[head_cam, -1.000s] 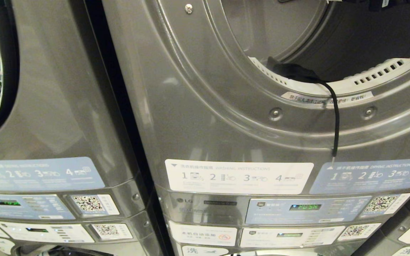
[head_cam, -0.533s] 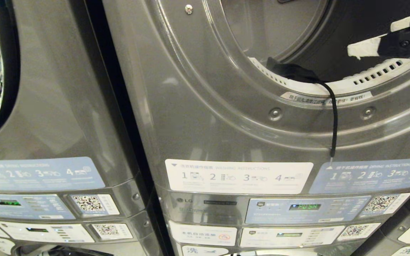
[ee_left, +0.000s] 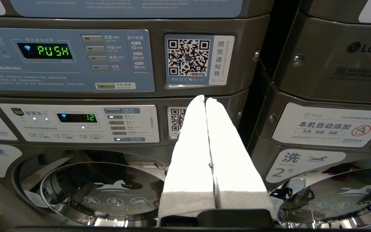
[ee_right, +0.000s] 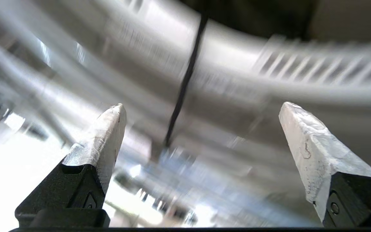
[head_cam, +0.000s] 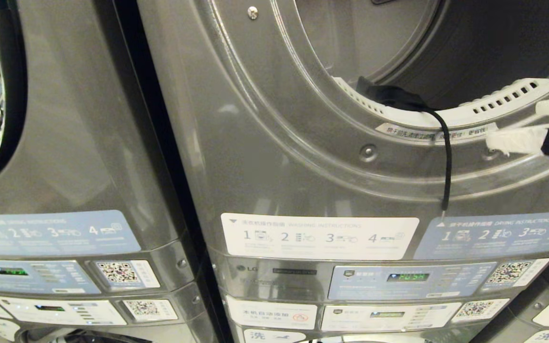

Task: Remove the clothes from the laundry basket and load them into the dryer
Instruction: Put the clothes in the dryer

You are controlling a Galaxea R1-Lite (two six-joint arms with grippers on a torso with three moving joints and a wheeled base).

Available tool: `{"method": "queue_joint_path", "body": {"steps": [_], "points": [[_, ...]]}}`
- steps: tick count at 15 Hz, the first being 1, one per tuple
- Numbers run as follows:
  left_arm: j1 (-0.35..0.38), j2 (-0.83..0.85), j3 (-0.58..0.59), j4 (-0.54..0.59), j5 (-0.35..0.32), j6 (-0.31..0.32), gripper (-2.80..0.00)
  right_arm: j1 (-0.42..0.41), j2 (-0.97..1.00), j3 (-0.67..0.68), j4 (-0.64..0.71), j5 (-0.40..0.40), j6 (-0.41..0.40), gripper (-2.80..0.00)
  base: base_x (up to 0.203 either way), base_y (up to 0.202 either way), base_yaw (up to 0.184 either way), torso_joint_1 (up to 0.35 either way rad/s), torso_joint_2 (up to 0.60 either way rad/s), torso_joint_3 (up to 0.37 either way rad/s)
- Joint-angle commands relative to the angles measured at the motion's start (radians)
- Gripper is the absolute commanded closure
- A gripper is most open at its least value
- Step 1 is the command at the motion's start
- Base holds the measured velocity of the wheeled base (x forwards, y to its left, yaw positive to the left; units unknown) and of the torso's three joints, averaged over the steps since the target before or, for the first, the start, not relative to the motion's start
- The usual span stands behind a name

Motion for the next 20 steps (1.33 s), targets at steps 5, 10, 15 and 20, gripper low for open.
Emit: {"method": "queue_joint_path", "body": {"steps": [5, 10, 15, 20], "points": [[-0.001, -0.002, 0.0, -0.001, 0.0, 0.0, 0.0, 0.017, -0.076, 0.236, -0.11, -0.003, 0.063, -2.8, 0.0, 0.0, 0.0, 0.0, 0.0, 0.0], [-0.001, -0.001, 0.0, -0.001, 0.0, 0.0, 0.0, 0.017, -0.069, 0.357, -0.22, -0.007, 0.14, -2.8, 0.0, 0.0, 0.0, 0.0, 0.0, 0.0], [0.0, 0.0, 0.0, -0.001, 0.0, 0.0, 0.0, 0.017, -0.05, 0.418, -0.334, -0.007, 0.157, -2.8, 0.0, 0.0, 0.0, 0.0, 0.0, 0.0], [0.0, -0.001, 0.0, -0.001, 0.0, 0.0, 0.0, 0.017, -0.012, 0.451, -0.411, -0.005, 0.159, -2.8, 0.0, 0.0, 0.0, 0.0, 0.0, 0.0]]}}
